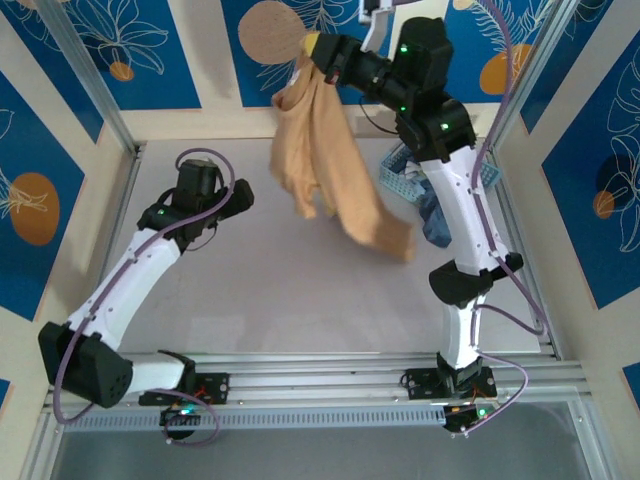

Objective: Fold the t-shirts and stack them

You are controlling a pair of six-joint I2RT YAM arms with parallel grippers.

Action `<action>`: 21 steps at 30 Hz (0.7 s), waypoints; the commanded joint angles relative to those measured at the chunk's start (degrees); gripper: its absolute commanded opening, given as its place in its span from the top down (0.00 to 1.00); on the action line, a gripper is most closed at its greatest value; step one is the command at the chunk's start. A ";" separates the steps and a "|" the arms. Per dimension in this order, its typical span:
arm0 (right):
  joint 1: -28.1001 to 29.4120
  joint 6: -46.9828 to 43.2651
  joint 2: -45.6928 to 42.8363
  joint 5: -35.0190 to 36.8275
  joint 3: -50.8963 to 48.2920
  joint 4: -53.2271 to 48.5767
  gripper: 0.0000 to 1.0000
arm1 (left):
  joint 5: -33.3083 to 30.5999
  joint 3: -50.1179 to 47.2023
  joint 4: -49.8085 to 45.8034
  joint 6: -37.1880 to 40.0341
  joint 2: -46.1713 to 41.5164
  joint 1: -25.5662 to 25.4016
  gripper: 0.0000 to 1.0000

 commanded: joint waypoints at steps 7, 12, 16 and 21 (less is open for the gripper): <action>1.53 5.97 -4.94 -10.76 -26.22 2.07 1.00 | -2.83 0.79 -5.51 -8.51 -5.69 0.02 0.06; 2.85 8.82 -10.30 -10.28 -42.70 9.97 1.00 | -1.21 0.74 -7.90 -9.88 -5.28 0.10 0.12; 0.93 7.39 -10.64 -11.30 -42.83 9.07 1.00 | 0.73 0.87 -11.88 -12.71 -1.76 1.06 0.15; -0.33 2.02 -14.21 -17.36 -46.38 6.01 1.00 | 7.02 0.42 -14.24 -19.50 5.49 5.09 0.08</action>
